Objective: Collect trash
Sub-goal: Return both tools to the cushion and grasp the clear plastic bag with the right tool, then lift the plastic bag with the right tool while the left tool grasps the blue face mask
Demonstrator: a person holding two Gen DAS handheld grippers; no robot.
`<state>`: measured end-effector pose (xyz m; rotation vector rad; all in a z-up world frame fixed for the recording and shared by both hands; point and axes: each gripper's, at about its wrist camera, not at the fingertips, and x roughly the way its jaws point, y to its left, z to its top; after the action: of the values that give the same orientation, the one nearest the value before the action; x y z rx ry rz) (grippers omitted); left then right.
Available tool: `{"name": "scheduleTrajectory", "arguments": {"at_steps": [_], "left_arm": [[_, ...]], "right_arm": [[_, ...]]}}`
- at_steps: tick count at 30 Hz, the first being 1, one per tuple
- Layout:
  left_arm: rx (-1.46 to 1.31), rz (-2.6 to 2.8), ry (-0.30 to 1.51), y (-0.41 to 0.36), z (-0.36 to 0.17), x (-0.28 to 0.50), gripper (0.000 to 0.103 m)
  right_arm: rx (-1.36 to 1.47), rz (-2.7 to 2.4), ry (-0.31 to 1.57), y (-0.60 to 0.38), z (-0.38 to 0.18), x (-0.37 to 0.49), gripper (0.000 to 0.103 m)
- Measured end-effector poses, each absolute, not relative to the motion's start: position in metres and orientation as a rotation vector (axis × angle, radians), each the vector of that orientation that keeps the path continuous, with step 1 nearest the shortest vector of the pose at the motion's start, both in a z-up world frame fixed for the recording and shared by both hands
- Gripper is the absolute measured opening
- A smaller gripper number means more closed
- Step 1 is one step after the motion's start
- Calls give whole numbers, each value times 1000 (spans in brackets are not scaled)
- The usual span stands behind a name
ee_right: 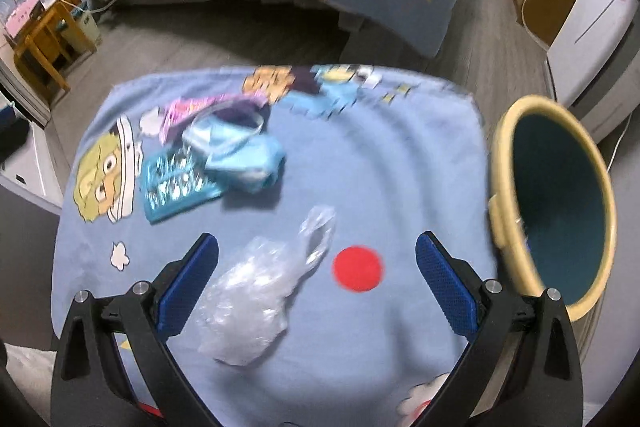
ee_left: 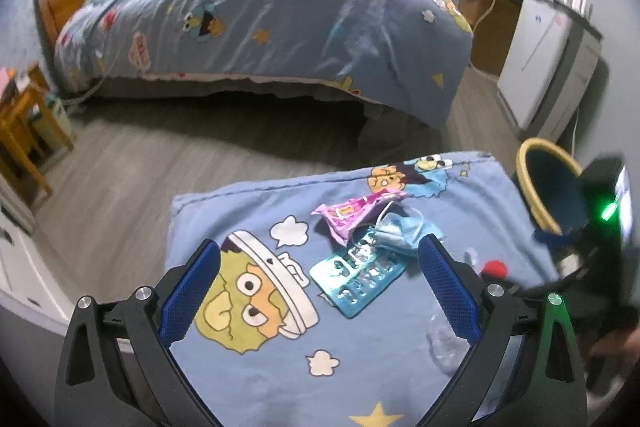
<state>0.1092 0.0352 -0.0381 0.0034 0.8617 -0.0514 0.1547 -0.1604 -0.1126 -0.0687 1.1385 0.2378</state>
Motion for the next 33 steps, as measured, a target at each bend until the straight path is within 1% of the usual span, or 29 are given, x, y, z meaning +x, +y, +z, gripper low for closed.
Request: {"name": "scheduleTrajectory", "arguments": {"at_steps": [5,7,9,10,11,12,13,14,18,23,28,33], "left_arm": [[40,-62,866,43,-42,105,98],[49,-63,870,44,-45,106,98],[48,-70,876,44,-47,107,98],[47,-76,879,43,-49,108,98],[48,-81,884,42,-51,108,98],[48,-86,886,41,-53,109,98],[47,-91,889,40,-55,110,98],[46,-99,893,39,-58,111,98],[31,-110,916,33,-68,116,98],[19,-107,923,22,-80,124,98],[86,-102,913,-3,-94,137,98],[87,-145,917,-27,-107,154,98]], "right_arm": [[-55,228,1192,-143,-134,148,97],[-63,226,1218,-137,-142,146,89],[-46,238,1247,-135,-148,146,71],[-28,246,1258,-135,-150,146,66],[-12,256,1267,-135,-151,146,52],[-2,260,1273,-136,-151,146,45],[-2,263,1271,-136,-150,147,44],[1,274,1271,-137,-148,147,37],[28,276,1242,-148,-127,147,36],[20,247,1141,-175,-91,158,36],[33,233,1107,-200,-77,179,36],[34,182,1051,-225,-62,204,36]]}}
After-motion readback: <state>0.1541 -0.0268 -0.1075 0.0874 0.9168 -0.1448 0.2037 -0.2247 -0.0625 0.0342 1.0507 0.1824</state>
